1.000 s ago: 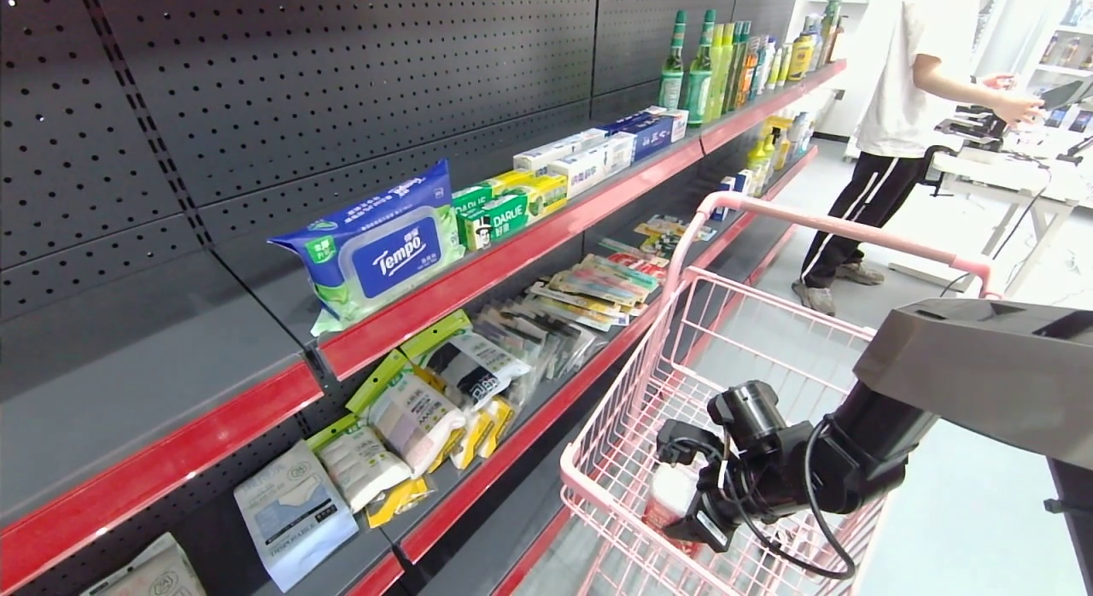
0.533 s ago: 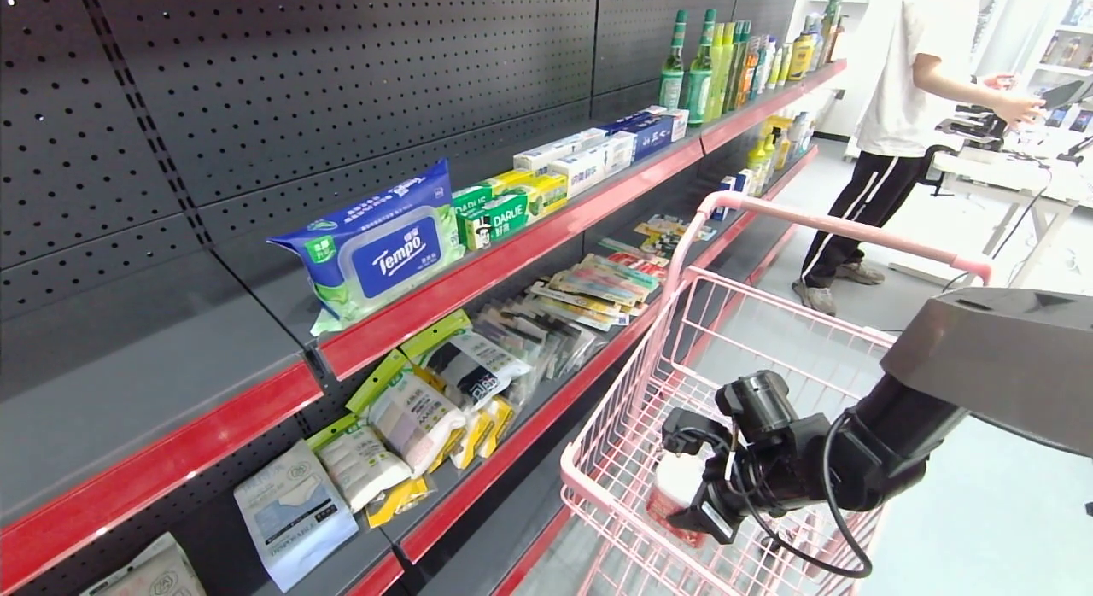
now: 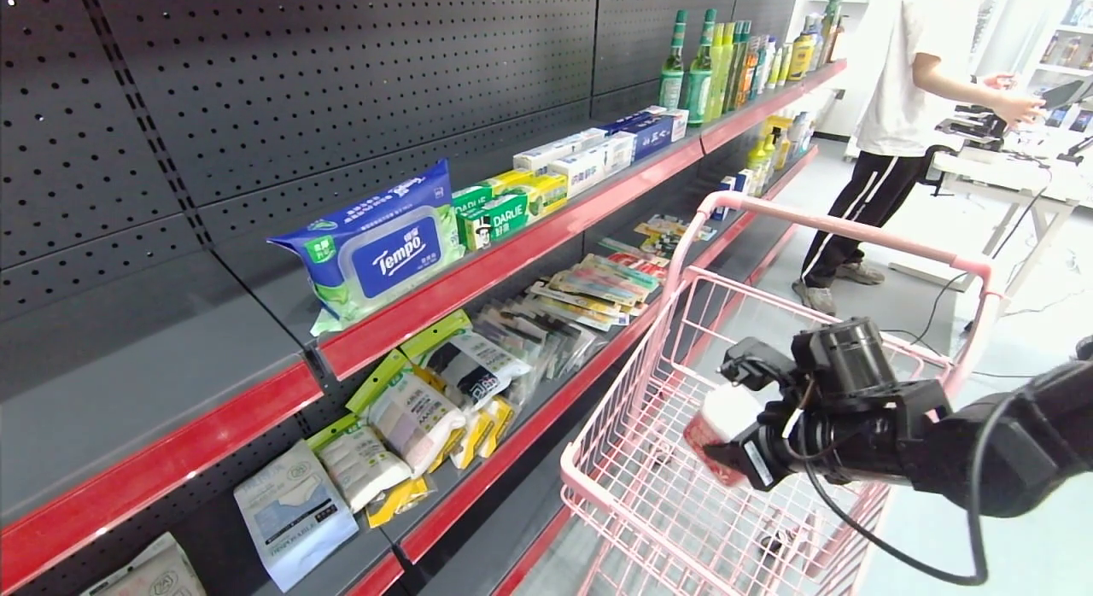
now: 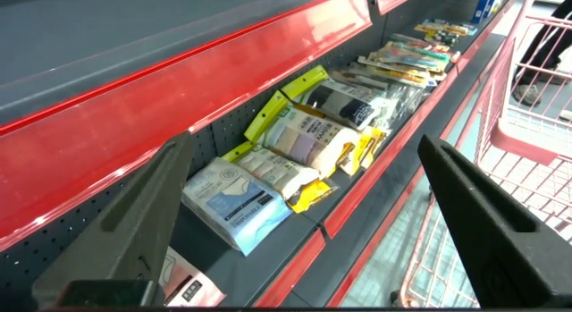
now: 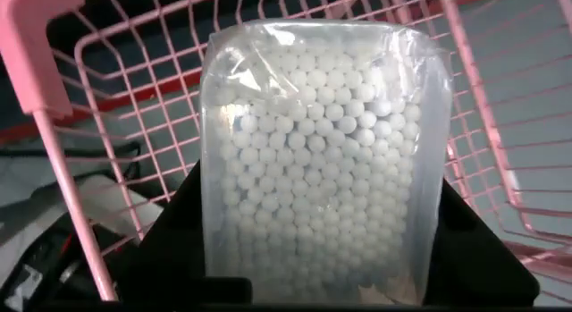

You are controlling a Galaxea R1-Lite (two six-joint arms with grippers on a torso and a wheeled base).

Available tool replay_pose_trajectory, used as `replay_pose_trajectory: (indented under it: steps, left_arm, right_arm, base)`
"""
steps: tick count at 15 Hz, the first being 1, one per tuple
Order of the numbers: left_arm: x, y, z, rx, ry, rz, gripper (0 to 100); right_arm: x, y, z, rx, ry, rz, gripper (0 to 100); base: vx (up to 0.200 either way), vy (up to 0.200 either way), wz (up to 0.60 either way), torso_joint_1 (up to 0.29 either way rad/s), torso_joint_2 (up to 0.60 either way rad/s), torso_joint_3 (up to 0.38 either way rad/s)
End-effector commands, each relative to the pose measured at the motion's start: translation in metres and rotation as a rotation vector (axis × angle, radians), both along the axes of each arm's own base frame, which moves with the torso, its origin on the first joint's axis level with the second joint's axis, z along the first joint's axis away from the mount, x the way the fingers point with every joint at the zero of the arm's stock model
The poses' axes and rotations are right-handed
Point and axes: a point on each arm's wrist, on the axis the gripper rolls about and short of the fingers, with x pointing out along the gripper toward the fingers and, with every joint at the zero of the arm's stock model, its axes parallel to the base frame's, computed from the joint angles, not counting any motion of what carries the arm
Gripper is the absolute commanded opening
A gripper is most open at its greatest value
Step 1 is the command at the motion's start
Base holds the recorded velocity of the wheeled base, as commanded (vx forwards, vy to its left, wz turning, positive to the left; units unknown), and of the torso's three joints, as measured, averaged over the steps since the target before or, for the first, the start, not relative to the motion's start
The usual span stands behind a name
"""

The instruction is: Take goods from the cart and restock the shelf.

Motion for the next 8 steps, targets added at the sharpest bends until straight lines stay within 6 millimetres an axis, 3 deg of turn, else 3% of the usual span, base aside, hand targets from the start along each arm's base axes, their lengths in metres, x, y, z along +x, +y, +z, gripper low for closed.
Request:
replay_pose_trajectory:
  steps: [1,3,5,7,8]
  left_arm:
    - [0.000,0.000,0.000,0.000,-0.001,0.000,100]
    - [0.000,0.000,0.000,0.000,-0.001,0.000,100]
    - [0.000,0.000,0.000,0.000,-0.001,0.000,100]
    - [0.000,0.000,0.000,0.000,-0.001,0.000,100]
    - [0.000,0.000,0.000,0.000,-0.001,0.000,100]
  right_arm:
    - [-0.024,-0.013,0.055,0.055,-0.188,-0.096,0]
    - [-0.045,-0.028,0.093,0.062,-0.348,-0.200,0]
    - [-0.075,-0.046,0.118,0.050,-0.475,-0.312,0]
    - [-0.098,-0.056,0.131,0.038,-0.536,-0.373,0]
    - [-0.121,-0.069,0.140,0.013,-0.561,-0.428,0]
  base:
    - [0.000,0.000,0.00,0.000,0.00,0.000]
    - [0.000,0.000,0.00,0.000,0.00,0.000]
    - [0.000,0.000,0.00,0.000,0.00,0.000]
    - [0.000,0.000,0.00,0.000,0.00,0.000]
    - [0.000,0.000,0.00,0.000,0.00,0.000]
